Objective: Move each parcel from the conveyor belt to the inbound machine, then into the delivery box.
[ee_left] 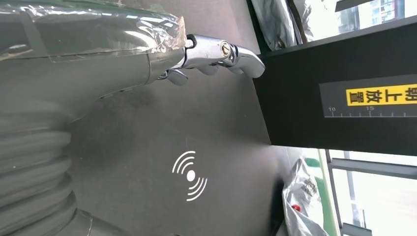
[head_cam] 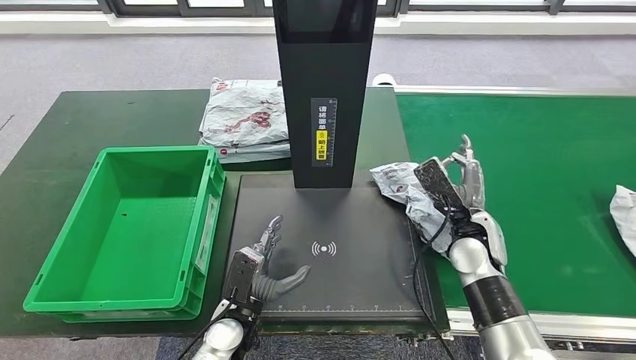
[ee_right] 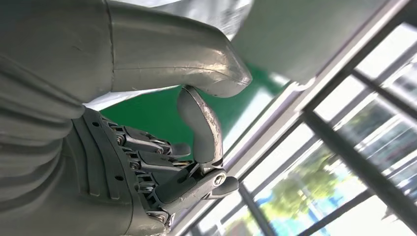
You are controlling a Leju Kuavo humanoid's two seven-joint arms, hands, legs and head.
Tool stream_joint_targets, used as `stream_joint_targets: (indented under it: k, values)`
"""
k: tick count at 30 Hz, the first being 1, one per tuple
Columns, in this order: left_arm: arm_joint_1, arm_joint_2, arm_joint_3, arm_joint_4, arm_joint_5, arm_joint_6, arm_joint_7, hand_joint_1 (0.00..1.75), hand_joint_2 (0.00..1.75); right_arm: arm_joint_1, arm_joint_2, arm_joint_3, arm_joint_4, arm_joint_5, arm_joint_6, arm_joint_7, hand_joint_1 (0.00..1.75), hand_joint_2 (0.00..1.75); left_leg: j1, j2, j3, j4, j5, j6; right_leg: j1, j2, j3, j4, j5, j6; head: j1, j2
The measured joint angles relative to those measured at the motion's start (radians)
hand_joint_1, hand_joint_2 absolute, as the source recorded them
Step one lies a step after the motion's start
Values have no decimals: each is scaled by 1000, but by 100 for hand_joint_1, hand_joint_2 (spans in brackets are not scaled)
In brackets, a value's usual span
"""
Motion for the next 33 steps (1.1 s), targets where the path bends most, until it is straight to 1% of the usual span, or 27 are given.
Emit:
stream_joint_targets:
  k: [4,9,13,19,28,31,33]
  values:
    - [0,0,0,-2,-1,0,1,0,175,32,-2,-41,-31,31,2,10,0,175,0,0,0,0,0,0,0,1,0,0,0,0,0,0]
    - [0,0,0,-2,-2,0,2,0,175,45,-4,-64,-50,47,-1,21,0,175,0,1,1,0,1,-1,0,1,0,0,0,0,0,0]
    - [0,0,0,-2,-2,1,6,0,175,58,-9,-90,-64,118,-24,61,0,175,0,0,1,0,1,0,0,0,0,0,0,0,0,0]
    - [0,0,0,1,-2,5,8,0,175,89,-18,-161,-102,209,-26,103,0,175,0,0,0,0,0,0,0,1,0,0,0,0,0,0]
    - [0,0,0,1,-2,5,8,0,175,93,-18,-166,-105,223,-26,110,0,175,0,0,0,0,0,0,0,0,0,0,0,0,0,0]
    - [0,0,0,3,-2,6,8,0,175,125,-21,-198,-130,300,-9,154,0,175,0,0,0,0,0,0,0,0,0,0,0,0,0,0]
    - [-1,-1,0,8,-5,2,12,0,175,172,-21,-241,-152,387,43,201,0,175,0,0,0,0,0,0,0,1,0,0,0,0,0,0]
